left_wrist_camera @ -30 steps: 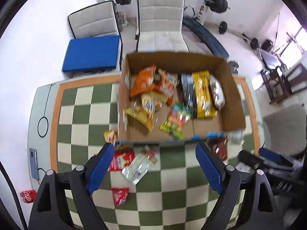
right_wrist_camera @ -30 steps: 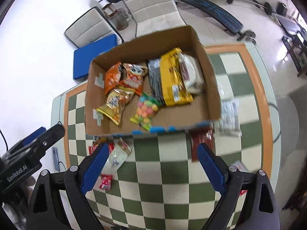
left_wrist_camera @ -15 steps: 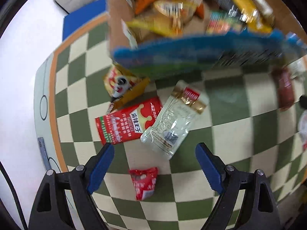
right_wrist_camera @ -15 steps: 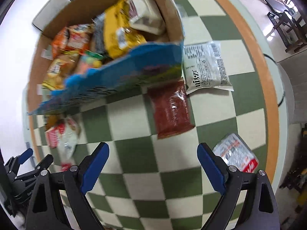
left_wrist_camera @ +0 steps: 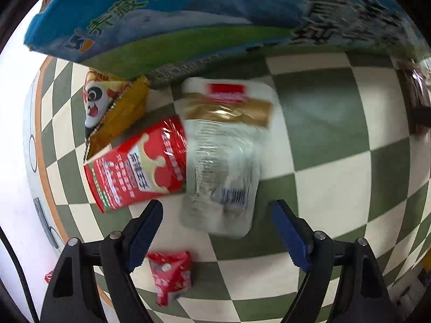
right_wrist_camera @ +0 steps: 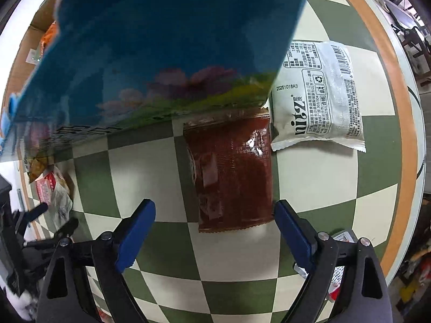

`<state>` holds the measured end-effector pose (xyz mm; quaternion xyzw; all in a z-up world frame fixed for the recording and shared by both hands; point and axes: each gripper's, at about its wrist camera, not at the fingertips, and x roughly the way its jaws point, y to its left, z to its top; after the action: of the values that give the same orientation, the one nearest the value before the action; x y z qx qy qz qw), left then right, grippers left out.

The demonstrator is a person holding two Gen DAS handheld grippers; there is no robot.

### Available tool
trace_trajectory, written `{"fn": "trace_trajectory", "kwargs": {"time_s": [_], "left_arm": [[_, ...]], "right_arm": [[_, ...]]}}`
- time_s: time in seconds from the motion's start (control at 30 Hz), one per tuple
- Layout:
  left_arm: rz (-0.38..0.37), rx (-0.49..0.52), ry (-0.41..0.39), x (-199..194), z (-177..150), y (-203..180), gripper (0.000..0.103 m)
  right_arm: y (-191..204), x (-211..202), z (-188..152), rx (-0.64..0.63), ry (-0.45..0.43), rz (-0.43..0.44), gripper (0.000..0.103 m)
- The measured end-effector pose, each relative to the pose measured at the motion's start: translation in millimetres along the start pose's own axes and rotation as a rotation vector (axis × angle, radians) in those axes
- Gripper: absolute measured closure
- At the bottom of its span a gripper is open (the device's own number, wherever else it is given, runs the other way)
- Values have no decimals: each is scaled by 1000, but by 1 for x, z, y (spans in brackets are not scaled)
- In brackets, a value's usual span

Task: Organize snacks
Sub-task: 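Move both tools back toward the remaining packets on the table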

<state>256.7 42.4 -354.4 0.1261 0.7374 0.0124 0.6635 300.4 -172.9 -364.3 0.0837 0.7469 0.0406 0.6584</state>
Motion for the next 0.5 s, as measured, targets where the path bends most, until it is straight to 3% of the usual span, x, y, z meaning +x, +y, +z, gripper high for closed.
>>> {"fn": "trace_trajectory", "kwargs": {"time_s": [0.37,0.5], "left_arm": [[-85,-127,8,-12,-3,36,20],[-85,-123,43,3,12,34,20]], "right_arm": [[-5,7,4,22,-4,-13,11],[10,9,1,9,-26,-77,23]]}}
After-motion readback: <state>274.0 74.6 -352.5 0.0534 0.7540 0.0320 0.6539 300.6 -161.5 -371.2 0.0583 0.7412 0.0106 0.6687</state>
